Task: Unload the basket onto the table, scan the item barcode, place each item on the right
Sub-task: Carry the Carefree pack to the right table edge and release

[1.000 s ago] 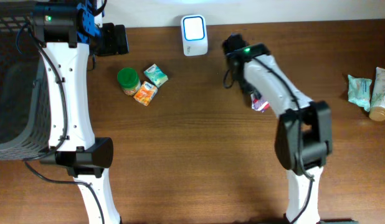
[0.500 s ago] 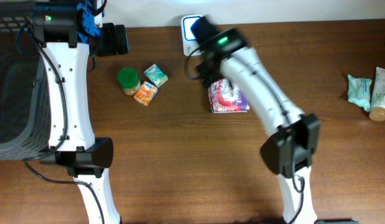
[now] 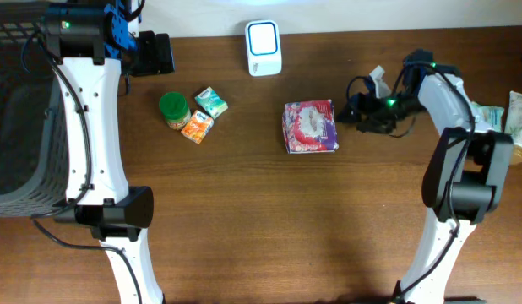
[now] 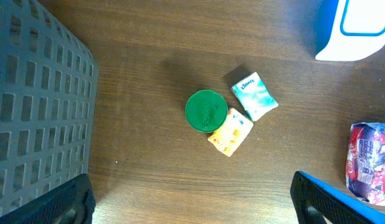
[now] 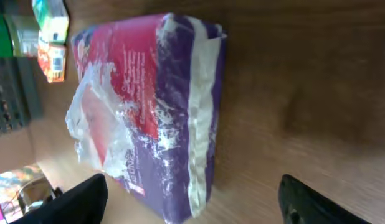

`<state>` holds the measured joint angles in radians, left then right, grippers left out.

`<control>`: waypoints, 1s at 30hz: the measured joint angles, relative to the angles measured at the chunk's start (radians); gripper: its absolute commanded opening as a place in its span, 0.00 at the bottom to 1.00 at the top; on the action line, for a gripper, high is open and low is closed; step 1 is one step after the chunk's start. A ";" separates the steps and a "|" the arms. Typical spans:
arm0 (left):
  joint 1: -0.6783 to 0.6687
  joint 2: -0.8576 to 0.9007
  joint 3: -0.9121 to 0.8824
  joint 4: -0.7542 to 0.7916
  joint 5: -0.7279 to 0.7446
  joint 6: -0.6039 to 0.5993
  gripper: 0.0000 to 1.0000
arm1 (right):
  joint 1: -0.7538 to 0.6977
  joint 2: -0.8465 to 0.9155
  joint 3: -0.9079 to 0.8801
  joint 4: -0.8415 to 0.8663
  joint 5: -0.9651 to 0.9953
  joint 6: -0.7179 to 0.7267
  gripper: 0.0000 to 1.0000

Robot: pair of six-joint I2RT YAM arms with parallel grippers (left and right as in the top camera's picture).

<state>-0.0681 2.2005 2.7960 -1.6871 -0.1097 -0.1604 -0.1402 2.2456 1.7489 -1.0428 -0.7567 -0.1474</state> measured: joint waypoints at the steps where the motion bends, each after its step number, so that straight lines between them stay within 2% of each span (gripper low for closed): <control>1: 0.000 0.000 0.000 0.000 0.000 0.000 0.99 | 0.009 0.000 -0.019 0.028 -0.013 0.011 0.77; 4: 0.000 0.000 0.000 0.000 0.000 0.000 0.99 | 0.041 0.000 -0.060 0.107 -0.028 0.043 0.77; 7: 0.000 0.000 0.000 0.000 0.000 0.000 0.99 | 0.070 0.000 -0.106 0.185 -0.018 0.090 0.72; 8: 0.000 0.000 0.000 0.000 0.000 0.000 0.99 | 0.076 0.000 -0.120 0.219 0.003 0.122 0.68; 10: 0.000 0.000 0.000 0.000 0.000 0.000 0.99 | 0.101 -0.010 -0.164 0.285 0.007 0.158 0.42; 11: 0.000 0.000 0.000 0.000 0.000 0.000 0.99 | 0.111 -0.014 -0.183 0.307 0.011 0.174 0.32; 14: 0.000 0.000 0.000 0.000 0.000 0.000 0.99 | 0.145 -0.015 -0.200 0.309 0.011 0.188 0.08; 15: 0.000 0.000 0.000 0.000 0.000 0.000 0.99 | 0.156 -0.015 -0.191 0.291 0.011 0.191 0.04; 18: 0.000 0.000 0.000 0.000 0.000 0.000 0.99 | 0.197 -0.015 -0.114 0.201 0.038 0.197 0.04; 19: 0.000 0.000 0.000 0.001 0.000 0.000 0.99 | 0.219 -0.013 -0.024 0.153 0.049 0.201 0.04; 22: 0.000 0.000 0.000 0.000 0.000 0.000 0.99 | 0.238 -0.013 0.164 0.185 0.055 0.250 0.04; 24: 0.000 0.000 0.000 0.000 0.000 0.000 0.99 | 0.246 -0.016 0.235 0.357 0.056 0.319 0.04; 28: 0.000 0.000 0.000 0.001 0.000 0.000 0.99 | 0.287 -0.017 0.249 0.687 0.140 0.494 0.04; 30: 0.000 0.000 0.000 0.000 0.000 0.000 0.99 | 0.324 -0.016 0.250 0.761 0.230 0.559 0.04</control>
<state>-0.0681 2.2005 2.7960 -1.6867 -0.1101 -0.1604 0.1841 2.2292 1.9991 -0.2817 -0.5270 0.4118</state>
